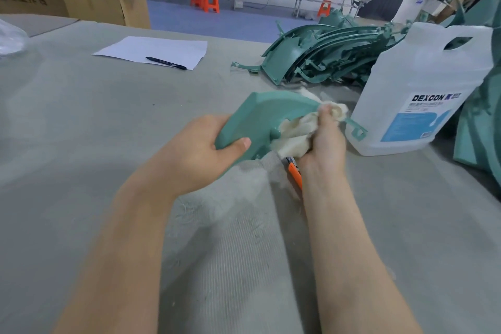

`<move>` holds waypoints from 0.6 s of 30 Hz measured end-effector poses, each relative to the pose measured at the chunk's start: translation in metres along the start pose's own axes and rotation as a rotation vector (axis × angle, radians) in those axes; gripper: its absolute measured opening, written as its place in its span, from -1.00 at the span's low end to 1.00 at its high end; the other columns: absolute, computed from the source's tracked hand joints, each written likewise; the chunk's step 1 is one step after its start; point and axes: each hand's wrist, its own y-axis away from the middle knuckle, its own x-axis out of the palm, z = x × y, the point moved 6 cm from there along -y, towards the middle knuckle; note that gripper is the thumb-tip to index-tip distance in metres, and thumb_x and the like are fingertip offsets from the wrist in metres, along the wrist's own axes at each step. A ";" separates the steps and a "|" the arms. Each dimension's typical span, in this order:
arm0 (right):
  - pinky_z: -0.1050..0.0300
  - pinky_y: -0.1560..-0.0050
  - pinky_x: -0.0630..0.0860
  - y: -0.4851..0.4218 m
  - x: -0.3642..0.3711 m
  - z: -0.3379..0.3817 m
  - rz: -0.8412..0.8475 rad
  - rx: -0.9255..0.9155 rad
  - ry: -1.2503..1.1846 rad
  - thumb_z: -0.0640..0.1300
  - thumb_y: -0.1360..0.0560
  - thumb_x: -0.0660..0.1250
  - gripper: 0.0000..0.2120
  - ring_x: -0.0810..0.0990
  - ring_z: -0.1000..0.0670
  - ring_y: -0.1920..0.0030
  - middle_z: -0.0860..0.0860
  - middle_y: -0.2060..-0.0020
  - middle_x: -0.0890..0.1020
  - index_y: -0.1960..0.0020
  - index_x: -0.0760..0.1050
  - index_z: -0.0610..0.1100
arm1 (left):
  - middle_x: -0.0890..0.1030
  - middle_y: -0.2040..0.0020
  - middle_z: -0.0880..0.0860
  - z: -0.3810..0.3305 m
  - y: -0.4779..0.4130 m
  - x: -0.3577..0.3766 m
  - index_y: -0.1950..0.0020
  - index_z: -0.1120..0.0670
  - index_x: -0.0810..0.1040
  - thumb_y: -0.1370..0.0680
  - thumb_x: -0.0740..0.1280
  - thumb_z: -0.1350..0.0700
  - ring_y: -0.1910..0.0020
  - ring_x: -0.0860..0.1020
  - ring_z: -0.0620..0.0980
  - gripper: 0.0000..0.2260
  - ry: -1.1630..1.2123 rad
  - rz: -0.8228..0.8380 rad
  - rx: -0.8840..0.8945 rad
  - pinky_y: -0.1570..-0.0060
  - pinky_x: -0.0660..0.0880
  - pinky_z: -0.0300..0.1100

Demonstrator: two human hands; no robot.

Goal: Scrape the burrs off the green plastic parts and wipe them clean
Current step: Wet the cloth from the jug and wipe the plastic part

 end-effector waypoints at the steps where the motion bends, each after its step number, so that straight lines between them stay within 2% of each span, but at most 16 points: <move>1: -0.04 0.07 0.56 0.004 0.007 -0.007 0.044 -0.003 0.051 -0.08 -0.62 0.26 -0.82 0.58 -0.02 0.29 -0.04 0.29 0.57 0.11 0.46 -0.16 | 0.60 0.28 0.04 0.001 -0.001 0.000 0.04 0.12 0.58 -0.59 0.27 0.11 0.36 0.49 -0.04 -0.88 -0.022 -0.015 -0.010 0.35 0.39 -0.25; 2: -0.08 0.01 0.55 0.008 0.012 -0.013 0.074 -0.004 0.091 -0.09 -0.62 0.26 -0.82 0.58 -0.04 0.27 -0.06 0.29 0.58 0.11 0.46 -0.16 | 0.63 0.21 0.09 0.002 -0.001 -0.002 0.01 0.12 0.58 -0.59 0.28 0.10 0.28 0.54 0.01 -0.87 -0.027 -0.042 -0.029 0.29 0.41 -0.23; 5: -0.06 0.02 0.55 0.013 0.020 -0.015 0.112 -0.008 0.104 -0.12 -0.61 0.28 -0.83 0.58 -0.01 0.31 -0.04 0.34 0.60 0.14 0.49 -0.15 | 0.65 0.13 0.15 0.003 0.000 -0.005 -0.03 0.13 0.59 -0.59 0.28 0.10 0.15 0.59 0.09 -0.86 0.020 -0.071 -0.071 0.18 0.46 -0.20; 7: -0.13 -0.14 0.54 0.013 0.019 -0.013 0.107 0.001 0.060 -0.13 -0.61 0.27 -0.85 0.60 -0.07 0.19 -0.07 0.25 0.62 0.10 0.50 -0.17 | 0.65 0.11 0.17 0.001 0.000 -0.003 -0.02 0.14 0.58 -0.58 0.28 0.10 0.11 0.60 0.14 -0.86 0.036 -0.033 -0.079 0.09 0.50 -0.09; 9: -0.17 -0.17 0.53 0.012 0.016 -0.011 0.102 0.020 0.030 -0.12 -0.61 0.27 -0.85 0.59 -0.11 0.12 -0.10 0.20 0.61 0.08 0.50 -0.18 | 0.64 0.18 0.18 -0.004 0.001 -0.005 0.06 0.13 0.57 -0.58 0.29 0.09 0.19 0.60 0.12 -0.87 0.045 -0.027 -0.056 0.20 0.50 -0.10; 11: -0.09 -0.04 0.59 0.011 0.011 -0.007 0.073 0.042 -0.013 -0.11 -0.62 0.26 -0.83 0.60 -0.06 0.19 -0.07 0.23 0.60 0.10 0.49 -0.16 | 0.60 0.26 0.15 -0.007 0.005 -0.008 0.12 0.12 0.55 -0.57 0.31 0.07 0.31 0.55 0.08 -0.85 0.056 -0.026 -0.021 0.36 0.42 -0.22; 14: 0.15 0.33 0.60 0.003 0.000 0.002 0.008 0.101 -0.129 -0.08 -0.63 0.25 -0.80 0.61 0.06 0.40 0.01 0.39 0.60 0.14 0.47 -0.15 | 0.47 0.45 0.03 -0.011 0.011 -0.010 0.21 0.13 0.51 -0.47 0.26 -0.03 0.50 0.40 -0.07 -0.77 0.112 0.018 0.025 0.51 0.30 -0.37; 15: 0.16 0.33 0.61 0.002 -0.003 0.004 0.011 0.120 -0.165 -0.07 -0.63 0.24 -0.79 0.61 0.05 0.39 0.01 0.39 0.59 0.13 0.46 -0.15 | 0.42 0.47 -0.04 -0.011 0.012 -0.010 0.22 0.13 0.49 -0.44 0.24 -0.03 0.50 0.36 -0.11 -0.77 0.121 0.032 0.033 0.51 0.28 -0.37; 17: 0.05 0.02 0.63 0.001 -0.008 0.005 0.001 0.149 -0.203 -0.04 -0.64 0.21 -0.76 0.57 0.03 0.30 0.00 0.31 0.54 0.13 0.43 -0.15 | 0.43 0.40 -0.01 -0.011 0.012 -0.010 0.16 0.05 0.51 -0.44 0.22 -0.02 0.43 0.37 -0.11 -0.83 0.129 0.062 0.053 0.42 0.29 -0.30; 18: 0.07 -0.01 0.61 -0.001 -0.010 0.007 0.001 0.147 -0.228 -0.03 -0.65 0.19 -0.74 0.54 0.04 0.33 0.00 0.32 0.50 0.15 0.40 -0.15 | 0.46 0.36 0.04 -0.011 0.012 -0.010 0.13 -0.01 0.53 -0.45 0.22 -0.02 0.39 0.38 -0.10 -0.86 0.117 0.075 0.063 0.37 0.30 -0.26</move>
